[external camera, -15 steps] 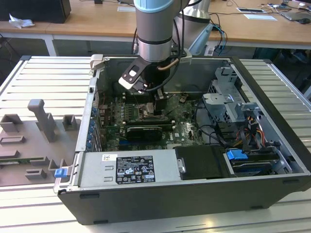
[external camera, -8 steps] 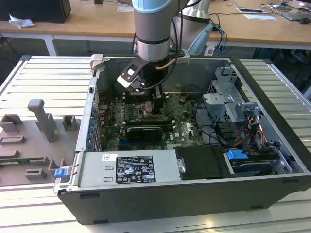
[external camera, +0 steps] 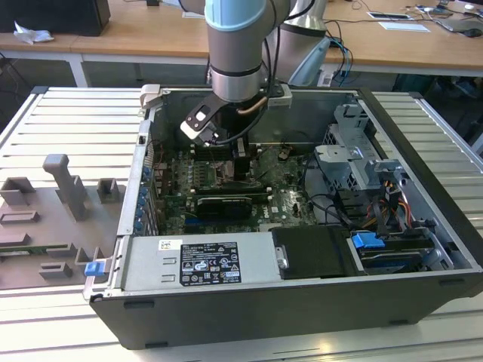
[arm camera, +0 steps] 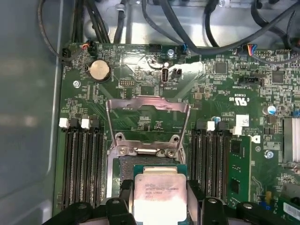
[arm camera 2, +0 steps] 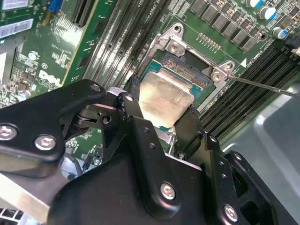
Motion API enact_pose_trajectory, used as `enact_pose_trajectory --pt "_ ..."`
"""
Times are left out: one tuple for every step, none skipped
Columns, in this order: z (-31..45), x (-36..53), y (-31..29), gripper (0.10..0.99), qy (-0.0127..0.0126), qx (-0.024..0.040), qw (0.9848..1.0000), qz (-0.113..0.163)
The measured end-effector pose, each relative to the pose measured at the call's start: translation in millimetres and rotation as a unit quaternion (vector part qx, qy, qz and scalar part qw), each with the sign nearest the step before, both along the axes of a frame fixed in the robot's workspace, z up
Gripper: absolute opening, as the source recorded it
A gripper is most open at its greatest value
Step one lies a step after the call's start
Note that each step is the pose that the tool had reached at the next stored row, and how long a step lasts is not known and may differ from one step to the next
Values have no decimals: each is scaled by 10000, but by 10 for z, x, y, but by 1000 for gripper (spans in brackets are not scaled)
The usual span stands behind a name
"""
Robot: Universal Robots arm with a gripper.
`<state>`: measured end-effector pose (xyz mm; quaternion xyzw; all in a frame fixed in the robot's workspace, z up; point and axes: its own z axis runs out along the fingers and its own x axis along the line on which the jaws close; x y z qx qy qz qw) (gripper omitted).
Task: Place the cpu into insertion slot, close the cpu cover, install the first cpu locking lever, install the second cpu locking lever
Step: 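Place the cpu into insertion slot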
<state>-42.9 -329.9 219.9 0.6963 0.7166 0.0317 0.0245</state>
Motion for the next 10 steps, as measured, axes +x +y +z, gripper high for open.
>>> enact_pose_trajectory --pt "-11 -7 12 541 -1 2 10000 -8" --pt "-18 -13 19 541 -1 3 10000 -34" --pt "-24 -19 20 541 0 2 9999 -141" --pt "-38 -19 40 541 0 2 9998 -183" --pt "-55 -19 63 541 -1 2 9998 -185" --pt "-66 -19 74 541 0 2 9998 -184" --pt "-77 -19 84 541 -1 2 9998 -184" --pt "-91 -19 92 541 -1 3 9998 -184" --pt "-101 -19 98 541 -1 3 9998 -184" --pt "-125 -19 108 541 0 2 9998 -184"
